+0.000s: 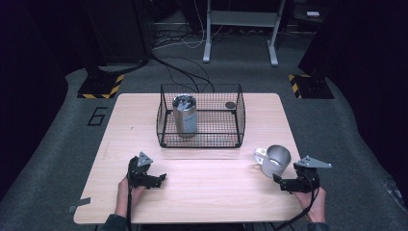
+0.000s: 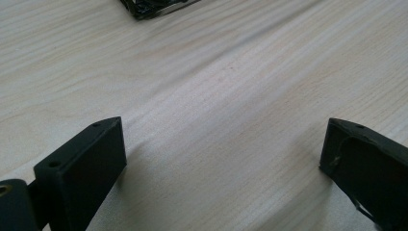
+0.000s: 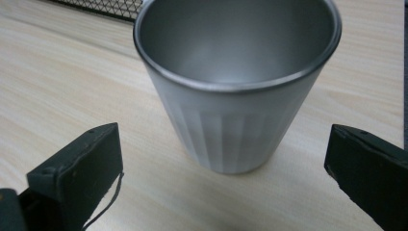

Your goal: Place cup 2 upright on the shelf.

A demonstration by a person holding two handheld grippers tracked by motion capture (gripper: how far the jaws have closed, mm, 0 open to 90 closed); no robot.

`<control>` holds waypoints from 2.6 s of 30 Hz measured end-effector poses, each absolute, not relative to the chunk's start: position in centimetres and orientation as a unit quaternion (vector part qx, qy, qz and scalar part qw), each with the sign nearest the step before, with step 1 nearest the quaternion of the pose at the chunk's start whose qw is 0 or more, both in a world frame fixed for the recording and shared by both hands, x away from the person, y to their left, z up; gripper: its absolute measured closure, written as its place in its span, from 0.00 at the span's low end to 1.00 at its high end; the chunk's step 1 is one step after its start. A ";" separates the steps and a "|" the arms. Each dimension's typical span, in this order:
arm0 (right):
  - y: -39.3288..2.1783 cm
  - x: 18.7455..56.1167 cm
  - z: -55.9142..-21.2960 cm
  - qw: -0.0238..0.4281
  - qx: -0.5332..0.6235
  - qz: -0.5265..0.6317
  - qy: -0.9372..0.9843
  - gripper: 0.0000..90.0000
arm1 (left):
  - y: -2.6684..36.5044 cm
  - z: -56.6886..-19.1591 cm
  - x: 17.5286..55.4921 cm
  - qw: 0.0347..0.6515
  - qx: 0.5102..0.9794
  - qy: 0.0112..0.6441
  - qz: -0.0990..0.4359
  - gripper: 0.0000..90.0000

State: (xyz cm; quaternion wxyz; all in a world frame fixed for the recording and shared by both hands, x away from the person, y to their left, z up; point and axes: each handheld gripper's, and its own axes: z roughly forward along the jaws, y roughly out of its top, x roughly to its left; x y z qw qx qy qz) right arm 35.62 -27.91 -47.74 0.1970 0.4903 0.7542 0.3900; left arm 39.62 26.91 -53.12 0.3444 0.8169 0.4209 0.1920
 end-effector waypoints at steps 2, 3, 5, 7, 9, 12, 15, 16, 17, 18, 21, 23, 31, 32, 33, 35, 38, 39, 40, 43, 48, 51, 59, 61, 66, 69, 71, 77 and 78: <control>-27.7 36.0 -47.4 0.195 0.491 0.389 0.755 0.00 | 26.9 -53.1 39.6 0.342 0.818 0.420 0.193 0.02; -27.7 36.0 -47.4 0.195 0.491 0.389 0.755 0.00 | 26.9 -53.1 39.6 0.342 0.818 0.420 0.193 0.02; -27.4 36.5 -47.1 0.206 0.484 0.387 0.758 0.00 | 27.0 -53.0 39.6 0.340 0.821 0.418 0.191 0.02; -27.2 36.9 -46.9 0.213 0.481 0.378 0.762 0.00 | 26.9 -53.1 39.6 0.346 0.816 0.422 0.192 0.02; -27.1 37.3 -46.7 0.216 0.479 0.380 0.761 0.00 | 27.0 -53.1 39.6 0.340 0.818 0.422 0.193 0.02; -27.0 38.0 -46.2 0.217 0.473 0.382 0.764 0.00 | 27.0 -53.1 39.6 0.341 0.817 0.423 0.192 0.03; -26.9 38.3 -46.0 0.222 0.471 0.387 0.761 0.00 | 26.9 -53.1 39.6 0.341 0.817 0.424 0.192 0.03; -26.9 38.4 -46.0 0.220 0.471 0.389 0.760 0.00 | 26.9 -53.1 39.6 0.345 0.814 0.424 0.194 0.03; -26.9 38.6 -46.0 0.216 0.473 0.392 0.759 0.00 | 26.9 -53.1 39.5 0.340 0.816 0.425 0.193 0.03; -26.8 38.8 -46.0 0.217 0.473 0.390 0.760 0.00 | 26.9 -53.1 39.5 0.340 0.816 0.425 0.193 0.03; -26.6 39.4 -45.9 0.214 0.471 0.390 0.762 0.00 | 26.9 -53.1 39.5 0.341 0.816 0.425 0.193 0.03; -26.4 39.7 -46.0 0.211 0.470 0.387 0.765 0.00 | 26.9 -53.1 39.5 0.344 0.813 0.428 0.194 0.03; -26.2 40.1 -46.2 0.213 0.465 0.382 0.770 0.04 | 27.0 -53.1 39.5 0.341 0.817 0.422 0.194 0.04; -26.1 40.1 -46.2 0.208 0.465 0.382 0.771 0.05 | 26.9 -53.1 39.5 0.343 0.815 0.423 0.195 0.04; -26.1 40.1 -46.2 0.210 0.463 0.382 0.771 0.05 | 27.0 -53.0 39.5 0.340 0.818 0.421 0.195 0.04; -26.1 40.1 -46.2 0.208 0.465 0.383 0.770 0.05 | 27.0 -53.0 39.5 0.340 0.819 0.419 0.195 0.04; -26.2 40.1 -46.3 0.211 0.461 0.386 0.771 0.06 | 27.0 -53.0 39.5 0.340 0.819 0.420 0.195 0.04; -26.2 40.0 -46.3 0.210 0.463 0.386 0.770 0.06 | 27.0 -53.0 39.5 0.340 0.819 0.420 0.195 0.04; -26.2 40.0 -46.3 0.210 0.463 0.386 0.770 0.06 | 27.0 -53.0 39.5 0.340 0.819 0.420 0.195 0.04; -26.3 40.1 -46.3 0.211 0.459 0.386 0.772 0.06 | 26.9 -53.1 39.4 0.342 0.816 0.423 0.195 0.04; -26.2 40.1 -46.4 0.212 0.461 0.389 0.769 0.06 | 26.9 -53.0 39.4 0.343 0.816 0.423 0.193 0.04; -26.2 40.1 -46.4 0.214 0.462 0.389 0.767 0.06 | 27.0 -53.0 39.4 0.342 0.817 0.421 0.195 0.04; -26.1 40.0 -45.7 0.215 0.461 0.396 0.764 0.06 | 26.9 -53.0 39.4 0.342 0.816 0.422 0.194 0.04; -26.1 39.9 -45.4 0.216 0.460 0.396 0.765 0.06 | 26.9 -53.0 39.4 0.343 0.816 0.423 0.195 0.04; -25.8 39.7 -44.8 0.215 0.462 0.406 0.759 0.06 | 26.9 -53.0 39.4 0.342 0.817 0.422 0.195 0.04; -25.6 39.6 -44.5 0.215 0.459 0.404 0.762 0.06 | 27.0 -53.0 39.4 0.341 0.817 0.422 0.195 0.04; -25.4 39.6 -44.3 0.215 0.455 0.402 0.765 0.06 | 26.9 -53.0 39.4 0.343 0.815 0.424 0.195 0.04; -24.7 39.5 -43.7 0.212 0.450 0.410 0.764 0.07 | 26.9 -53.0 39.4 0.342 0.815 0.424 0.195 0.04; -24.5 39.5 -43.6 0.212 0.445 0.411 0.767 0.06 | 27.0 -53.0 39.4 0.342 0.815 0.425 0.195 0.04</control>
